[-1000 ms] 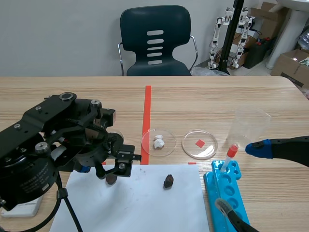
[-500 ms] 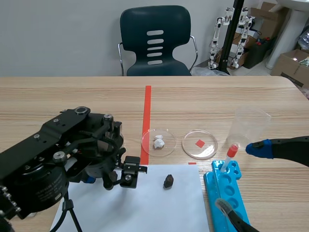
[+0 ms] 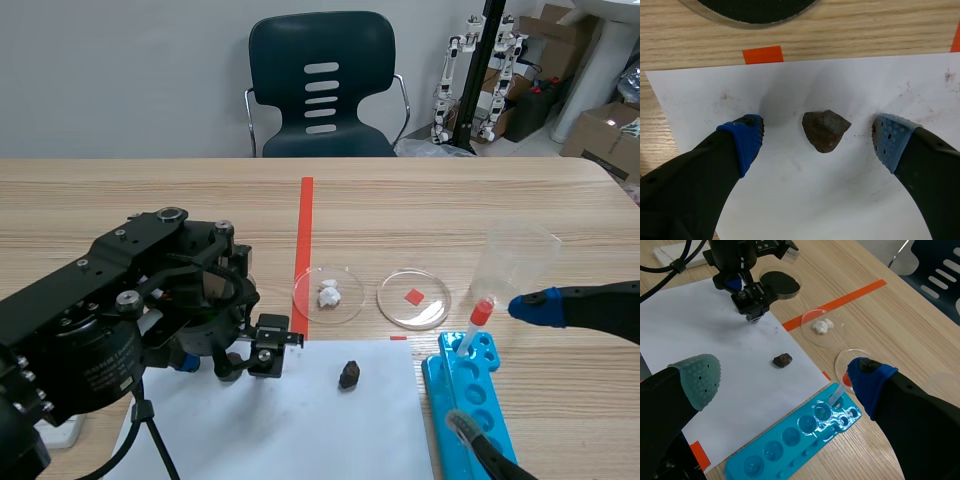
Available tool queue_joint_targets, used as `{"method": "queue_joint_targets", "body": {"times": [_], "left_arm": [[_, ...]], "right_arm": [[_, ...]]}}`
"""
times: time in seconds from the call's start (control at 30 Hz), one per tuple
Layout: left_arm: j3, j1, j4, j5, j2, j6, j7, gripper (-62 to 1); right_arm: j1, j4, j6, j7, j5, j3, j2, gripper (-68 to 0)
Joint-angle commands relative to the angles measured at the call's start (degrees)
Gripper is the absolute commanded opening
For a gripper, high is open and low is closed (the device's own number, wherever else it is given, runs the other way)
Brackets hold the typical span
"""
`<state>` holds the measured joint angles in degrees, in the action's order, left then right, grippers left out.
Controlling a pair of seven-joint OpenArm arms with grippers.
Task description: Pick up the middle mineral with the left hand
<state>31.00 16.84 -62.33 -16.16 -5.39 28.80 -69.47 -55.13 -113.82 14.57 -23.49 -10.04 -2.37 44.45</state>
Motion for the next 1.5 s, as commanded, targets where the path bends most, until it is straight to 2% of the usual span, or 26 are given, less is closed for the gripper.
{"method": "queue_joint_targets", "body": {"times": [0.0,0.1,0.13,0.23,0.43,0.6,0.67,1.03,1.47], "left_arm": [[-0.15,0.33,-0.28,-0.5,0.61,0.17,0.66,-14.9],[-0.15,0.31,-0.28,-0.83,0.61,0.17,0.59,-15.0],[-0.15,0.31,-0.28,-0.83,0.61,0.17,0.59,-16.7],[-0.15,0.31,-0.28,-0.83,0.61,0.17,0.59,-25.8],[-0.15,0.31,-0.28,-0.83,0.59,0.17,0.42,-35.8],[-0.15,0.31,-0.28,-0.83,0.59,0.2,-0.04,-49.8],[-0.15,0.31,-0.28,-0.81,0.59,0.2,-0.11,-53.5],[-0.17,-0.24,-0.87,-0.76,0.22,0.2,-0.39,-55.0],[-0.24,-9.03,-13.7,-0.79,-5.38,0.2,13.46,-55.0]], "right_arm": [[0.04,-0.31,-0.02,-0.66,-0.61,0.04,0.0,-14.6],[0.04,-0.31,-0.02,-0.66,-0.61,0.04,0.0,-14.6],[0.04,-0.31,-0.02,-0.66,-0.61,0.04,0.0,-14.6],[0.04,-0.31,-0.02,-0.66,-0.61,0.04,0.0,-14.6],[0.04,-0.31,-0.02,-0.66,-0.61,0.04,0.0,-14.6],[0.04,-0.31,-0.02,-0.66,-0.61,0.04,0.0,-14.6],[0.04,-0.31,-0.02,-0.66,-0.61,0.04,0.0,-14.6],[0.04,-0.31,-0.02,-0.63,-0.61,0.04,0.0,-14.6],[0.04,-0.31,-0.02,-0.63,-0.61,0.04,0.0,-14.6]]}}
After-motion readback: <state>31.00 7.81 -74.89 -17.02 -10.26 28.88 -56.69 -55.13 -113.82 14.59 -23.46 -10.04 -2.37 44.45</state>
